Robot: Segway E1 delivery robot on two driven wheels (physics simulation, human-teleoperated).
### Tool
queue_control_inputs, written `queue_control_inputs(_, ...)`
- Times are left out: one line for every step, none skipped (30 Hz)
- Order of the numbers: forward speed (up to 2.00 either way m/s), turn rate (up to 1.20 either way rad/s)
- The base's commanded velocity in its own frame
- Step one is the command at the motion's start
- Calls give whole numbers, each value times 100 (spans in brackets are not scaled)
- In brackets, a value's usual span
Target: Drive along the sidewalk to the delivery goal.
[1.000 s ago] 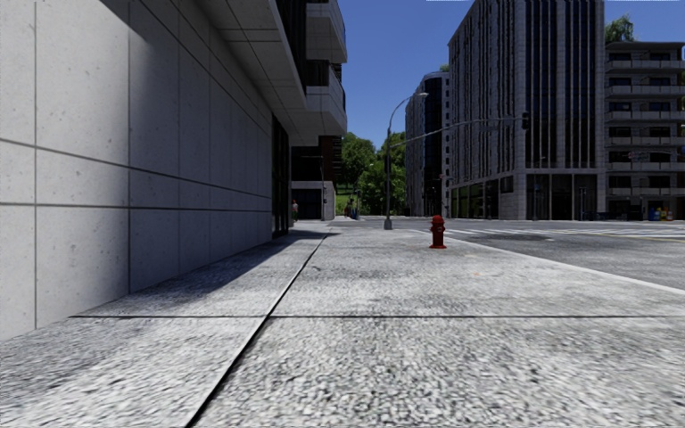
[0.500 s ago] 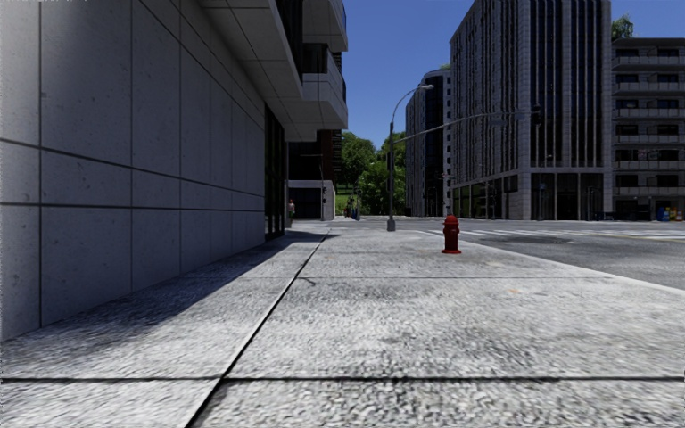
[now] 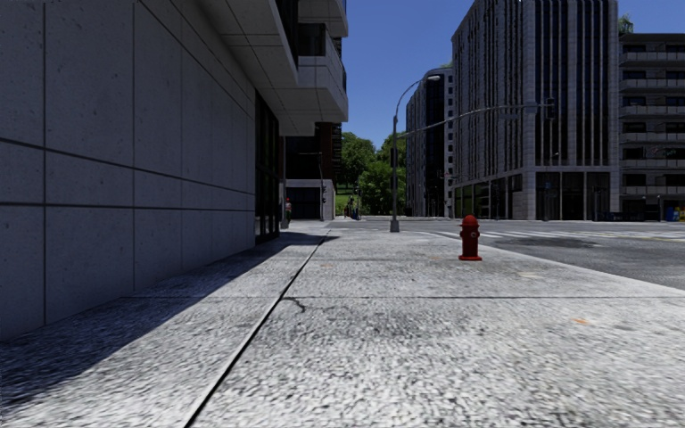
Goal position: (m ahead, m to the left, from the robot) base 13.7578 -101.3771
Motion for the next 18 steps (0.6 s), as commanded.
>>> queue_control_inputs(200,0)
queue_control_inputs(200,0)
queue_control_inputs(200,0)
queue_control_inputs(200,0)
queue_control_inputs(200,0)
queue_control_inputs(200,0)
queue_control_inputs(200,0)
queue_control_inputs(200,0)
queue_control_inputs(200,0)
queue_control_inputs(200,0)
queue_control_inputs(200,0)
queue_control_inputs(200,0)
queue_control_inputs(200,0)
queue_control_inputs(200,0)
queue_control_inputs(200,0)
queue_control_inputs(200,0)
queue_control_inputs(200,0)
queue_control_inputs(200,0)
